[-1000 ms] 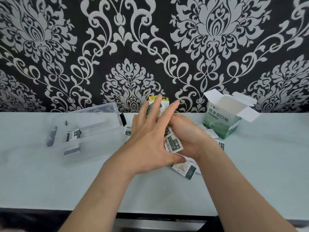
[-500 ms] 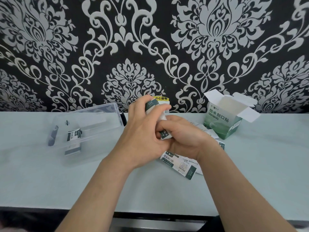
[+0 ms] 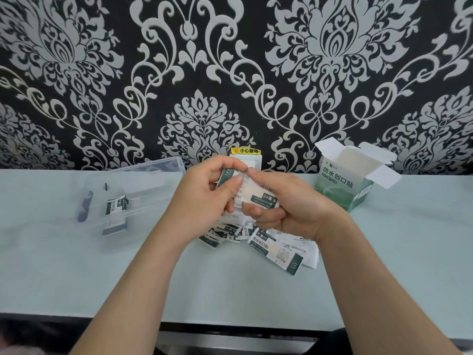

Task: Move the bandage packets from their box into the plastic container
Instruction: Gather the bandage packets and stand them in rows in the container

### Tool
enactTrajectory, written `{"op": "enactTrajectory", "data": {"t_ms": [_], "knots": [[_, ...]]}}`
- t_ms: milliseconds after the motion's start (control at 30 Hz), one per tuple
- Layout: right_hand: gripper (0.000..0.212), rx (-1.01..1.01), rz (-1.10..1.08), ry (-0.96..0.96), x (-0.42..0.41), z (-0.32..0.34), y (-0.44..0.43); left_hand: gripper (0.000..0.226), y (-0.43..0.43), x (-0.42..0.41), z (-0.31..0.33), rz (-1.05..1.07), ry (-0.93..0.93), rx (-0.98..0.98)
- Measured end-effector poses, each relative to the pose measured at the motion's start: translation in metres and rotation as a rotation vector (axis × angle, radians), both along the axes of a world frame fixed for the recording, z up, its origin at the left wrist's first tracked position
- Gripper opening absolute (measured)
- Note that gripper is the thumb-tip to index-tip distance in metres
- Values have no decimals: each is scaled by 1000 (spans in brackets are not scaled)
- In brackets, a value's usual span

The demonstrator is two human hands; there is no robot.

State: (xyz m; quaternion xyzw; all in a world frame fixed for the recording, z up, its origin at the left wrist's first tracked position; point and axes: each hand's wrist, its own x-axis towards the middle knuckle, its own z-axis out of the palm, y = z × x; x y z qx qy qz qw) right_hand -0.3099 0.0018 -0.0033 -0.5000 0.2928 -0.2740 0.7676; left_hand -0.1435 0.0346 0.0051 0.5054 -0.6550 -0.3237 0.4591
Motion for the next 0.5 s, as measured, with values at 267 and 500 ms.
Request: {"op": "enactTrajectory", "data": {"t_ms": [267, 500], "knots": [[22, -530, -371, 424, 11, 8, 7, 19, 1, 1, 5, 174, 16, -3], [19, -198, -316, -113, 25, 14, 12, 14, 4, 4, 15, 48, 543, 97]]}}
